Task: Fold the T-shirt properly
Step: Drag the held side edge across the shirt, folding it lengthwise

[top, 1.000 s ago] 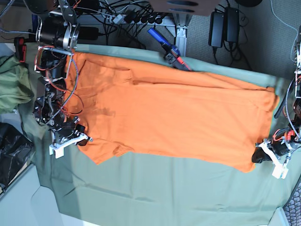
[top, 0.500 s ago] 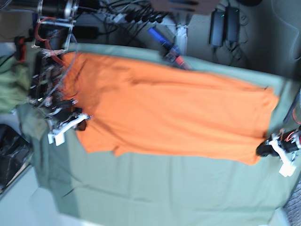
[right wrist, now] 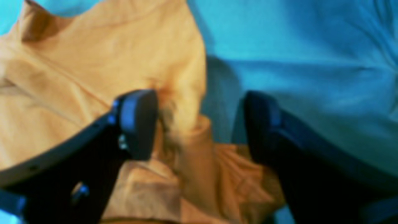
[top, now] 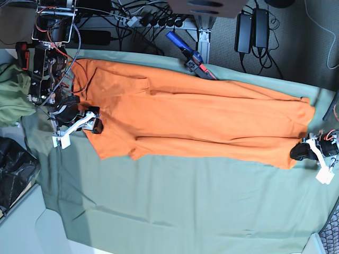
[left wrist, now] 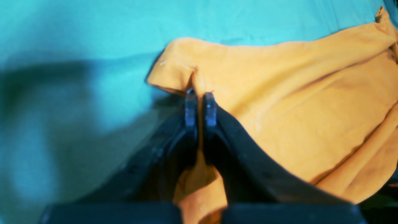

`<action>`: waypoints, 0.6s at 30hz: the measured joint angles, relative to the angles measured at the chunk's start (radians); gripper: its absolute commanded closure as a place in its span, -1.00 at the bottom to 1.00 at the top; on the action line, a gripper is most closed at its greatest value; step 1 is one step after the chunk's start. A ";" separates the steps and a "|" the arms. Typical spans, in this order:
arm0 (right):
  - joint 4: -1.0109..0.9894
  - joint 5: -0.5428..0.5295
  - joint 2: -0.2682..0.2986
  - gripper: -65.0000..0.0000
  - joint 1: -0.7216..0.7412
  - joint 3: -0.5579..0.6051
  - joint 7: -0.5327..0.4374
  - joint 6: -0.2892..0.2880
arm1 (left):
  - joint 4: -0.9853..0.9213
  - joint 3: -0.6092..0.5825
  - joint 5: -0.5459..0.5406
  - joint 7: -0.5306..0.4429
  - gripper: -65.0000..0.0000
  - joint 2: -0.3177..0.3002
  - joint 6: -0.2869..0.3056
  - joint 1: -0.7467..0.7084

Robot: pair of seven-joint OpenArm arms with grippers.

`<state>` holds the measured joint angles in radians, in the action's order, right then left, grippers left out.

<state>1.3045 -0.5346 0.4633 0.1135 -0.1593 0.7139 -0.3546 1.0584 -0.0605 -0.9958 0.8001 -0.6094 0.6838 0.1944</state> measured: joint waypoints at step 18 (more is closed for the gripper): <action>-0.058 -0.013 -0.087 -0.36 0.161 -0.102 -0.019 0.000 | 0.001 0.000 0.002 0.000 1.00 0.000 0.000 0.000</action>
<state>1.2469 -0.5472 0.3767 0.2745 -0.2611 0.6945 -0.3546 1.0595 -0.0608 -0.9939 0.8005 -0.6094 0.6838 0.1944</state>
